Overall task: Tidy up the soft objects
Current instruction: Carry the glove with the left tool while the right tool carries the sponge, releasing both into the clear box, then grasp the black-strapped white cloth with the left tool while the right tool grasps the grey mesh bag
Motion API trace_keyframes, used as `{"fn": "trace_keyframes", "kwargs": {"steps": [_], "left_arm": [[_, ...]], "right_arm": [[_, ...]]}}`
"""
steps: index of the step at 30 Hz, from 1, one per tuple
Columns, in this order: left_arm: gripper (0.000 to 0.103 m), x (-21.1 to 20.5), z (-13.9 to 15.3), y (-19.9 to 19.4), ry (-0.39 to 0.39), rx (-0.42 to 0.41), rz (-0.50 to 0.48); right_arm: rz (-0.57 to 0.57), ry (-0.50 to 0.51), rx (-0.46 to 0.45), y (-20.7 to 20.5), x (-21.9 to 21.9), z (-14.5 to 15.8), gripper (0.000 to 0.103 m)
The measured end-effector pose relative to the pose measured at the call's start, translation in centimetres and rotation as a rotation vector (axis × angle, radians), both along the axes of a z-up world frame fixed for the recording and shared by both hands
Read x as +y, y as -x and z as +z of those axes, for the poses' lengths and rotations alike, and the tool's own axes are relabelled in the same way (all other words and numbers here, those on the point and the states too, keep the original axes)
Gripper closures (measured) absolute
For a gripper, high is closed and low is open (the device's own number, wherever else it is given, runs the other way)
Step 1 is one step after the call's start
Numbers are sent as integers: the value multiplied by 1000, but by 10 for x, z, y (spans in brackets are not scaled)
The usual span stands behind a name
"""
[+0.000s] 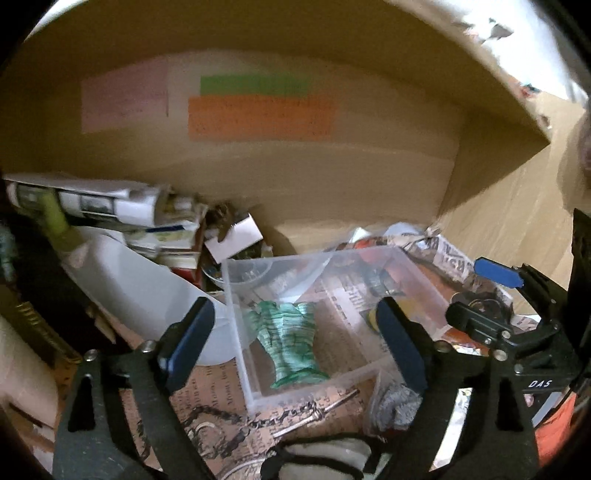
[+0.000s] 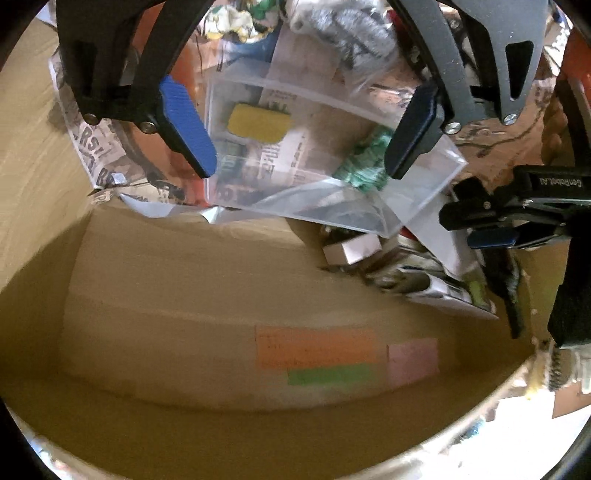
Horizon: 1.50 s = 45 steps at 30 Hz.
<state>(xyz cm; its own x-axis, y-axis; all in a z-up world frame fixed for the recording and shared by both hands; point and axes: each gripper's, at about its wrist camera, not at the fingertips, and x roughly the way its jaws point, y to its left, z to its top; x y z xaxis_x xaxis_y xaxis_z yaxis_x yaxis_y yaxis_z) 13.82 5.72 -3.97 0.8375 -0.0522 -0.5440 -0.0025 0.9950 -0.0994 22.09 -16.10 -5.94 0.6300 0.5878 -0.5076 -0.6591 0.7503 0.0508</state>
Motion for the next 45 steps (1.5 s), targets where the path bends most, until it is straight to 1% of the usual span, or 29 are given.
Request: {"fn": "trace_keyframes", "kwargs": {"steps": [4,7,10,17,22,24,26,27,29,30,32,33,35,36,37,39,41,42,44,45], "left_arm": [[9,3,1,21,-1,-16,1],[9,4,-6,33,9,0,0],[9,7,-19,41,15,33,6],[9,10,-57,56,13,119,32],[9,11,-84,63,48,187,37],[12,10,-93,65,54,208,33],[24,8,-99,66,40,220,32],[27,8,-102,65,39,226,27],[38,8,-106,66,49,239,14],[40,8,-107,67,54,243,6],[51,6,-110,68,58,252,-11],[54,6,-111,68,58,256,-17],[67,4,-114,67,60,269,-24],[69,4,-116,66,64,272,-19],[70,5,-117,65,67,273,-13],[73,7,-117,65,75,267,-3],[77,8,-116,65,82,261,2],[77,8,-115,66,86,256,2],[80,8,-110,67,88,244,3],[80,8,-108,68,87,238,2]], "right_arm": [[10,-2,-28,16,-8,4,6],[13,8,-35,27,-12,1,6],[22,15,-22,36,-15,-6,6],[37,57,49,48,-18,-36,6],[50,88,120,46,-18,-57,6],[56,97,137,44,-17,-62,6],[64,102,151,42,-16,-67,6],[65,105,160,40,-15,-70,7],[74,109,180,37,-12,-74,7],[78,110,187,37,-11,-76,7],[91,122,194,36,-8,-79,15],[98,132,193,36,-6,-80,17],[109,147,188,36,-2,-82,26],[119,155,187,37,0,-83,29],[124,161,185,37,1,-84,34],[130,168,177,38,3,-85,39],[134,170,170,39,3,-85,48],[133,170,167,40,4,-85,51],[128,167,161,40,3,-84,64],[126,162,162,39,3,-83,66]]}}
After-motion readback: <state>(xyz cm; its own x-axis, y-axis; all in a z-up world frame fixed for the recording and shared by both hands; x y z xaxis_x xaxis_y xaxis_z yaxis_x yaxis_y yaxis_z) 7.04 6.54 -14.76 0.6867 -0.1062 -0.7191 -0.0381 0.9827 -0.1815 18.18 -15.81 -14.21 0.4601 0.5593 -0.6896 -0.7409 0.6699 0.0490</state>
